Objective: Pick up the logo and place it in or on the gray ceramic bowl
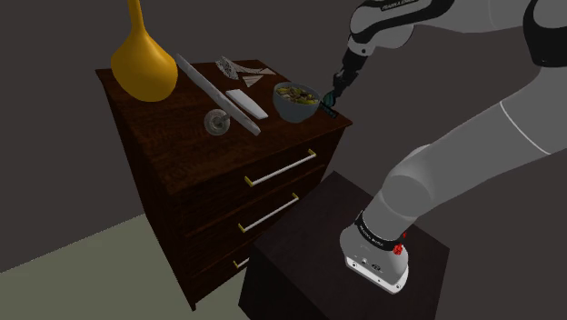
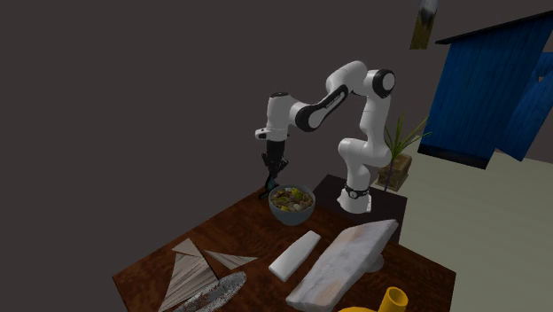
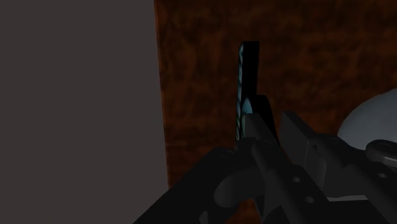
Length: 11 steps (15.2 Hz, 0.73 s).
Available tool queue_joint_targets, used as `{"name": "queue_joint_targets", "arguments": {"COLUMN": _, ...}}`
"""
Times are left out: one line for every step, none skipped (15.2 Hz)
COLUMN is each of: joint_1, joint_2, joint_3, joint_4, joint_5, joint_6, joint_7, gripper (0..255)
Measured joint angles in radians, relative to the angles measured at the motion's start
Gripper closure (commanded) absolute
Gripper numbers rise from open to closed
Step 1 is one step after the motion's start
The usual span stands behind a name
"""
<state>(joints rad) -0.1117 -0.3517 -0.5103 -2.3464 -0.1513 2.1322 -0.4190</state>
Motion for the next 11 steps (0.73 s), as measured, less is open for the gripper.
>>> {"name": "queue_joint_targets", "arguments": {"joint_1": 0.0, "joint_2": -0.002, "joint_3": 0.001, "joint_4": 0.01, "joint_5": 0.0, "joint_6": -0.012, "joint_7": 0.0, "gripper": 255}}
{"name": "queue_joint_targets", "arguments": {"joint_1": 0.0, "joint_2": -0.006, "joint_3": 0.003, "joint_4": 0.021, "joint_5": 0.0, "joint_6": -0.027, "joint_7": 0.0, "gripper": 255}}
{"name": "queue_joint_targets", "arguments": {"joint_1": 0.0, "joint_2": -0.01, "joint_3": 0.006, "joint_4": 0.029, "joint_5": 0.0, "joint_6": -0.039, "joint_7": 0.002, "gripper": 255}}
{"name": "queue_joint_targets", "arguments": {"joint_1": -0.001, "joint_2": -0.015, "joint_3": 0.008, "joint_4": 0.039, "joint_5": -0.001, "joint_6": -0.054, "joint_7": 0.002, "gripper": 255}}
{"name": "queue_joint_targets", "arguments": {"joint_1": 0.001, "joint_2": -0.015, "joint_3": 0.01, "joint_4": 0.05, "joint_5": 0.0, "joint_6": -0.065, "joint_7": 0.004, "gripper": 255}}
{"name": "queue_joint_targets", "arguments": {"joint_1": 0.001, "joint_2": -0.019, "joint_3": 0.013, "joint_4": 0.063, "joint_5": 0.0, "joint_6": -0.082, "joint_7": 0.004, "gripper": 255}}
{"name": "queue_joint_targets", "arguments": {"joint_1": 0.0, "joint_2": -0.025, "joint_3": 0.016, "joint_4": 0.073, "joint_5": -0.001, "joint_6": -0.097, "joint_7": 0.007, "gripper": 255}}
{"name": "queue_joint_targets", "arguments": {"joint_1": 0.001, "joint_2": -0.027, "joint_3": 0.018, "joint_4": 0.082, "joint_5": -0.001, "joint_6": -0.108, "joint_7": 0.008, "gripper": 255}}
{"name": "queue_joint_targets", "arguments": {"joint_1": 0.001, "joint_2": -0.029, "joint_3": 0.02, "joint_4": 0.093, "joint_5": 0.0, "joint_6": -0.122, "joint_7": 0.008, "gripper": 255}}
{"name": "queue_joint_targets", "arguments": {"joint_1": 0.001, "joint_2": -0.029, "joint_3": 0.02, "joint_4": 0.107, "joint_5": 0.001, "joint_6": -0.136, "joint_7": 0.006, "gripper": 255}}
{"name": "queue_joint_targets", "arguments": {"joint_1": 0.002, "joint_2": -0.033, "joint_3": 0.023, "joint_4": 0.117, "joint_5": 0.0, "joint_6": -0.149, "joint_7": 0.008, "gripper": 255}}
